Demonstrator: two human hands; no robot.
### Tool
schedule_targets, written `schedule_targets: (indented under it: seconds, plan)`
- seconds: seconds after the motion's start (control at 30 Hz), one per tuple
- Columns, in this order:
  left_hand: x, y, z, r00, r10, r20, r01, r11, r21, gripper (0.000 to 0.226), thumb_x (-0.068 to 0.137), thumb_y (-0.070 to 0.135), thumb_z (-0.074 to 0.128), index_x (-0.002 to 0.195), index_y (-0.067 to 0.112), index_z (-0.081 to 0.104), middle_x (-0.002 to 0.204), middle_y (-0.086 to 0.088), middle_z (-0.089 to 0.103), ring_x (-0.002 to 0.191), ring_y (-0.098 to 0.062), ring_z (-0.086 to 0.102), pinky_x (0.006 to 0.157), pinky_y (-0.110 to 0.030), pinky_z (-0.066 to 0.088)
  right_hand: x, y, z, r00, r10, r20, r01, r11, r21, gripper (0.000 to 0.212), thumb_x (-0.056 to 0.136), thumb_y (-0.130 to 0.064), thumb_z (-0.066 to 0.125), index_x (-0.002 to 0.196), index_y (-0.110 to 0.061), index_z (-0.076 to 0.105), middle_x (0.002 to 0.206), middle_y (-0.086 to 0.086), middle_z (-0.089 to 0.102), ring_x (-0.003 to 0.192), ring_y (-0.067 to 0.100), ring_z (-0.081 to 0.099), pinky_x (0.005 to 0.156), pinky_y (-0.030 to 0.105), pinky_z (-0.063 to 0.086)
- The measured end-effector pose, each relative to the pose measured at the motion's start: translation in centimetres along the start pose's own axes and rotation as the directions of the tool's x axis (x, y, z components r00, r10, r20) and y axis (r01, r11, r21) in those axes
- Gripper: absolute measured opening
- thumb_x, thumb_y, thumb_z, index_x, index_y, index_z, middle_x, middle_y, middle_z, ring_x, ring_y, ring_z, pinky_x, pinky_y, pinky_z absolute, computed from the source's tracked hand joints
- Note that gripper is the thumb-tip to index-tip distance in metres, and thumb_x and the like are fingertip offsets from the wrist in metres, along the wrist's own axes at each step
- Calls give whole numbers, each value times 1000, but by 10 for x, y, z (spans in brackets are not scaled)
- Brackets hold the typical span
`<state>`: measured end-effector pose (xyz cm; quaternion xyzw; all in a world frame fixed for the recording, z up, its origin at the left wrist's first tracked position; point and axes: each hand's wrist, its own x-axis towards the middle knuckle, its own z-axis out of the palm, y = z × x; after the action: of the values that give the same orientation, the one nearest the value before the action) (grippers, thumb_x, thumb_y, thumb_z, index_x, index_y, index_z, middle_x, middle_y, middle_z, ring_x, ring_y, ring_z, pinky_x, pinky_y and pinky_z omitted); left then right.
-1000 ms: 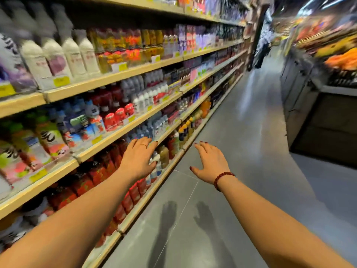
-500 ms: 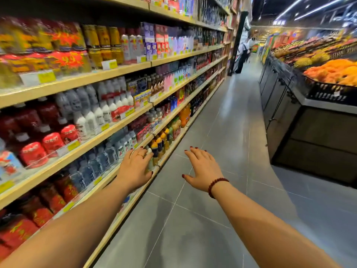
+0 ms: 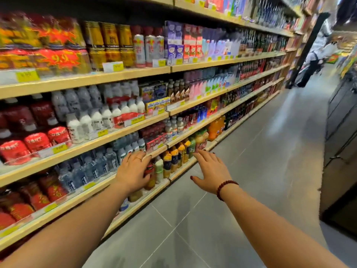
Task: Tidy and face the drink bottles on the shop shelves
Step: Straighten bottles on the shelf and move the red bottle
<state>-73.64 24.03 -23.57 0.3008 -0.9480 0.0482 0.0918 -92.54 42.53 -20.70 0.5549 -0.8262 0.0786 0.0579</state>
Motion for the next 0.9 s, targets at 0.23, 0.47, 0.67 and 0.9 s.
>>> schedule_targets:
  seconds: [0.23,0.47,0.67,0.9]
  plan:
    - [30,13,20,985,-160,58,159,987,29,64,87,41,53,145,22,31,151,-5,32,140,-23,26,115,-39,16,74,52,28,988,-142,55,141,989,35,79,85,-53,56,148,-21,21,156,2,23,143,22,20,117,38,16]
    - [96,-16,63,954,-286,94,284,958,33,66,86,44,55,144,22,33,148,-6,36,139,-25,27,116,-42,17,174,71,71,961,-257,104,248,965,87,77,86,-51,54,148,-23,20,157,1,21,144,22,17,118,40,16]
    - [164,-31,92,927,-342,156,338,940,51,70,88,46,54,147,22,27,154,-7,28,143,-25,20,117,-43,12,248,92,98,938,-326,122,311,942,126,73,85,-47,56,146,-22,24,155,2,25,142,22,21,117,39,17]
    - [212,-37,108,902,-395,173,392,918,54,69,88,45,53,147,22,25,155,-7,26,144,-24,18,117,-42,11,328,109,129,879,-424,217,401,905,143,77,85,-48,57,148,-24,20,156,1,21,143,21,19,117,39,16]
